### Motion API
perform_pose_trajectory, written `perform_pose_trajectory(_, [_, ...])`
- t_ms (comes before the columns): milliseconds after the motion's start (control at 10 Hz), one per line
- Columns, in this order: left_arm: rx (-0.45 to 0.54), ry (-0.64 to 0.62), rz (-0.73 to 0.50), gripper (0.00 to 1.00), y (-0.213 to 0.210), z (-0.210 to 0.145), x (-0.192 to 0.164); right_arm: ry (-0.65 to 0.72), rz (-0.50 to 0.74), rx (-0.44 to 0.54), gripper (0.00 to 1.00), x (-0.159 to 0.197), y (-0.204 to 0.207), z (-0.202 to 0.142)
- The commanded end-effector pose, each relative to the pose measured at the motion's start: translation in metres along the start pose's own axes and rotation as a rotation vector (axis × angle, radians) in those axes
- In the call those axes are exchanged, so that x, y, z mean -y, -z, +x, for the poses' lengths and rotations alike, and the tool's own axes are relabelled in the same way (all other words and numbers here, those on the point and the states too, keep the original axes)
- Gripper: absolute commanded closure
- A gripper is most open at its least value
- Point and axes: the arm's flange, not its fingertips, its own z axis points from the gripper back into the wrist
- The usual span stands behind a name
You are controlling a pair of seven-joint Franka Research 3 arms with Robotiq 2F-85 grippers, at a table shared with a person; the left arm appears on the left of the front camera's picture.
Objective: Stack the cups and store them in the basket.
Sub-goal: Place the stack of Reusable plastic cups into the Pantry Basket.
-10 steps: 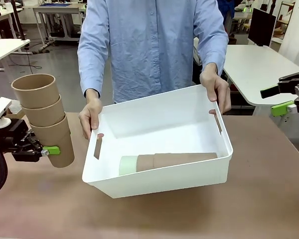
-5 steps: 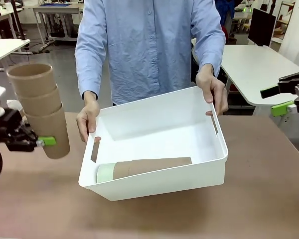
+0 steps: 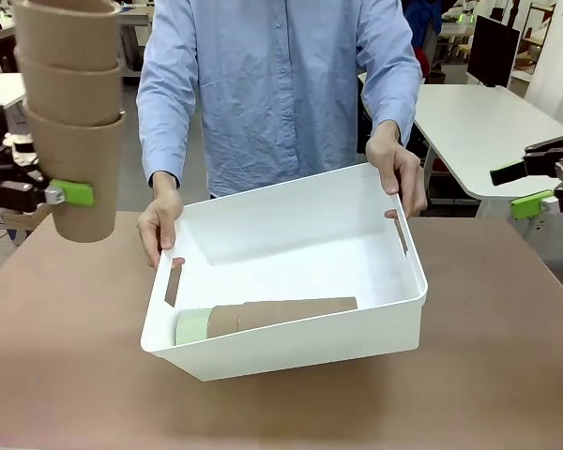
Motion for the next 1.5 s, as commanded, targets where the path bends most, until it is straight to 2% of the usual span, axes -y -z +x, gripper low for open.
perform_pose_trajectory(0, [-0.123,-0.031,0.011,0.15,0.041,0.034,0.004,0.014,0.0,0.016,0.0,0.0,0.0,0.003])
perform_pose_trajectory(500, [-0.413,-0.03,0.048,0.15,0.14,0.053,-0.02,0.014,0.0,0.016,0.0,0.0,0.0,0.003])
perform_pose_trajectory(1100, [-0.688,0.034,0.083,0.15,0.217,0.023,-0.031,0.014,0.0,0.016,0.0,0.0,0.0,0.003])
perform_pose_trajectory(1400, [-0.767,0.043,0.131,0.15,0.236,0.008,-0.031,0.014,0.0,0.016,0.0,0.0,0.0,0.003])
